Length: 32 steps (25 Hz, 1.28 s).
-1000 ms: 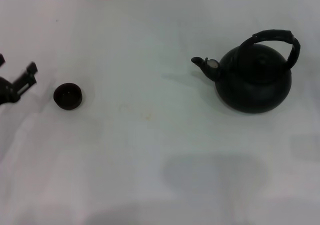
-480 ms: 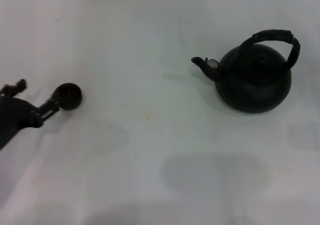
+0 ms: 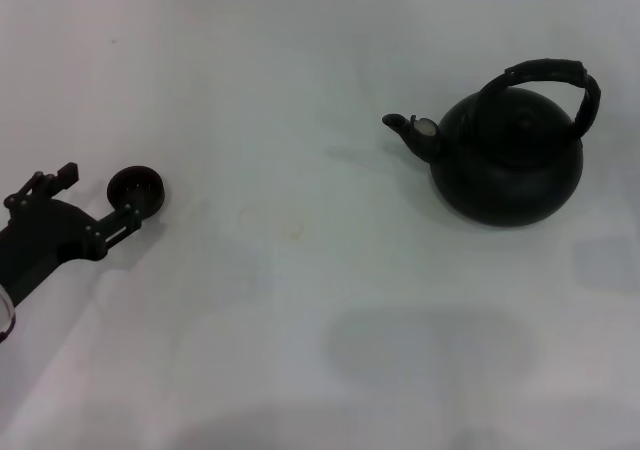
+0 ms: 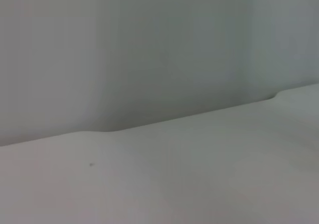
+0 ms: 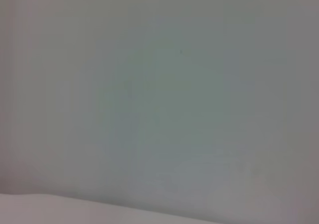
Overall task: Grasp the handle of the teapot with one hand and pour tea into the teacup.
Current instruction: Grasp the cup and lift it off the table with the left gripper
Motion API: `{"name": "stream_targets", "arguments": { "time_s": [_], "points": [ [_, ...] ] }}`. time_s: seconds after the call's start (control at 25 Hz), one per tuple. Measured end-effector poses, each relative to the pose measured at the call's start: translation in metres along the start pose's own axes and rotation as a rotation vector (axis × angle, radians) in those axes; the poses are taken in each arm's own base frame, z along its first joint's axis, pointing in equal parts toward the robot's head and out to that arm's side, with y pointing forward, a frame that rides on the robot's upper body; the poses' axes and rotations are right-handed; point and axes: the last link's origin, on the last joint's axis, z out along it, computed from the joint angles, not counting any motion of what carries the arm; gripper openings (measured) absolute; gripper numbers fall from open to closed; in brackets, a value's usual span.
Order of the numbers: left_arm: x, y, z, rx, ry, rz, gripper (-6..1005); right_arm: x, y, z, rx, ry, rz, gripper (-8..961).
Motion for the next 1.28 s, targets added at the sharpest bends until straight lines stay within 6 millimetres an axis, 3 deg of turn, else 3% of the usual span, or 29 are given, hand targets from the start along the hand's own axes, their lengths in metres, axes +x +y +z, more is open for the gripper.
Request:
{"name": "stream_targets", "arguments": {
  "time_s": [0.76,1.28],
  "points": [
    [0.005,-0.003,0.025,-0.038,-0.005,-0.015,858,0.001,0.001,-0.001,-0.002,0.002,0.003,563],
    [0.000,-0.006,0.030,-0.046,-0.031,-0.075,859,-0.002,0.001,0.003,0.001,-0.008,0.002,560]
  ]
}}
